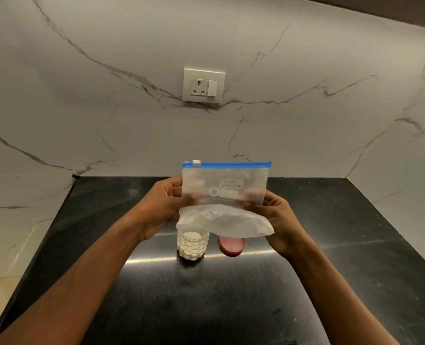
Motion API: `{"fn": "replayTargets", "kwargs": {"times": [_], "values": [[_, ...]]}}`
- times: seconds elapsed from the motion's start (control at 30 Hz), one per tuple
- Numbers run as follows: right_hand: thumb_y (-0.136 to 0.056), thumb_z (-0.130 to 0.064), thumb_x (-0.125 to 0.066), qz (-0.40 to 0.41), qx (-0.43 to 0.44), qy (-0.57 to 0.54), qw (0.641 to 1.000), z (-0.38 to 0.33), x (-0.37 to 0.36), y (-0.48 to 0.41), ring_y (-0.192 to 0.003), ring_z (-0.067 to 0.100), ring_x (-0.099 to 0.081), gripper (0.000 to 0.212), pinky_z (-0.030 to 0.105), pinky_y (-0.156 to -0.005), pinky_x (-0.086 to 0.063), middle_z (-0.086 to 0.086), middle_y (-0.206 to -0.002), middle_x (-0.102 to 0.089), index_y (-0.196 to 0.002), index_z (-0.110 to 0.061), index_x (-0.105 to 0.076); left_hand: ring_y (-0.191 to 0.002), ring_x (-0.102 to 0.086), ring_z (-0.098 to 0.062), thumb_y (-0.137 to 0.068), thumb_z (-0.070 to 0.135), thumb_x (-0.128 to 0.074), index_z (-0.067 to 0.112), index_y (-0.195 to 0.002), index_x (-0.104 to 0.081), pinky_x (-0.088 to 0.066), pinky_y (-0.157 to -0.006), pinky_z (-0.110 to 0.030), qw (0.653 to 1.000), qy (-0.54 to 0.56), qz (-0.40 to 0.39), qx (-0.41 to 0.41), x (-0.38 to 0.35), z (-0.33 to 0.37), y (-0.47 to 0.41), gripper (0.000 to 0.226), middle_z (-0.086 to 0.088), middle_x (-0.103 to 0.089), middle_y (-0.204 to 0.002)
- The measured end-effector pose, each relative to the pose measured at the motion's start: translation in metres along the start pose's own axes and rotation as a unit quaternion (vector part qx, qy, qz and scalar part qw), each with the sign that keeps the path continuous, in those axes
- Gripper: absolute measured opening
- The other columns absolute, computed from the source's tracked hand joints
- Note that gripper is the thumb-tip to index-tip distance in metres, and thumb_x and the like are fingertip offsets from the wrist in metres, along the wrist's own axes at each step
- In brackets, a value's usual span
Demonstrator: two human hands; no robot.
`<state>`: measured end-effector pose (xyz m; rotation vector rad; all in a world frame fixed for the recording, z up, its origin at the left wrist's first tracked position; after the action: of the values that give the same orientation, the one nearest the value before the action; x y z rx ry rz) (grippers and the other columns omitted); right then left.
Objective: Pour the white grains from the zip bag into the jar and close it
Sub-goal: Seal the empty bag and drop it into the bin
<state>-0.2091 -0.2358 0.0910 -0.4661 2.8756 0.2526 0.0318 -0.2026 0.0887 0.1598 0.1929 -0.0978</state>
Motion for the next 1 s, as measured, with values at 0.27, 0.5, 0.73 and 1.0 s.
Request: {"fn": "replayTargets", "kwargs": {"times": [0.27,0.5,0.73,1.0], "values": [[-0.088,-0.008,-0.076,-0.024,-0.029,0.055,0.998,0.009,0.002,0.001,-0.112,0.042,-0.072,0.038,0.064,-0.095,-0.057,0.014,-0.125,-0.075,-0.125,-0.018,-0.072,-0.103,-0.079,-0.028,-0.087,0.005,-0.08,0.014,-0.124,-0.073,-0.066,-0.075,-0.039,0.997,0.014,0.031,0.068,-0.001,-0.023,0.004,0.038,-0.011,-0.079,-0.117],[-0.099,0.007,-0.037,0.025,-0.066,-0.07,0.995,0.02,0.01,-0.001,-0.054,0.01,-0.064,0.05,0.021,-0.045,-0.053,0.011,-0.096,-0.081,-0.108,-0.019,-0.079,-0.094,-0.081,-0.029,-0.106,0.002,-0.05,0.01,-0.128,-0.069,-0.066,-0.062,-0.028,0.983,0.151,0.031,0.1,0.002,-0.031,0.007,0.03,-0.022,-0.077,-0.117],[-0.105,-0.004,-0.043,0.091,-0.178,-0.233,0.952,0.046,0.012,0.001,-0.05,0.008,-0.069,0.028,0.018,-0.044,-0.057,0.016,-0.092,-0.081,-0.121,-0.002,-0.066,-0.139,-0.058,-0.03,-0.075,0.031,-0.084,0.039,-0.147,-0.057,-0.049,-0.11,-0.053,0.969,0.102,-0.217,0.062,-0.011,-0.032,0.027,0.077,-0.006,-0.06,-0.151],[-0.101,-0.014,-0.053,0.088,-0.186,-0.184,0.961,0.062,-0.002,0.007,-0.057,0.013,-0.073,0.036,0.023,-0.047,-0.059,0.012,-0.082,-0.078,-0.131,0.004,-0.062,-0.105,-0.077,-0.024,-0.09,0.052,-0.075,0.031,-0.114,-0.079,-0.064,-0.078,-0.035,0.995,0.033,0.055,-0.07,-0.016,-0.014,0.001,0.032,-0.006,-0.08,-0.114]]}}
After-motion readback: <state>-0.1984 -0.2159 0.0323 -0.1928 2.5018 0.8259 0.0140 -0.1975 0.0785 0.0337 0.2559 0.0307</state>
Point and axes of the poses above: each hand's wrist, its own y-axis away from the middle knuckle, its own x-axis out of the back of the hand, z = x × y, the point moved 8 cm from there along -y, towards the middle knuckle
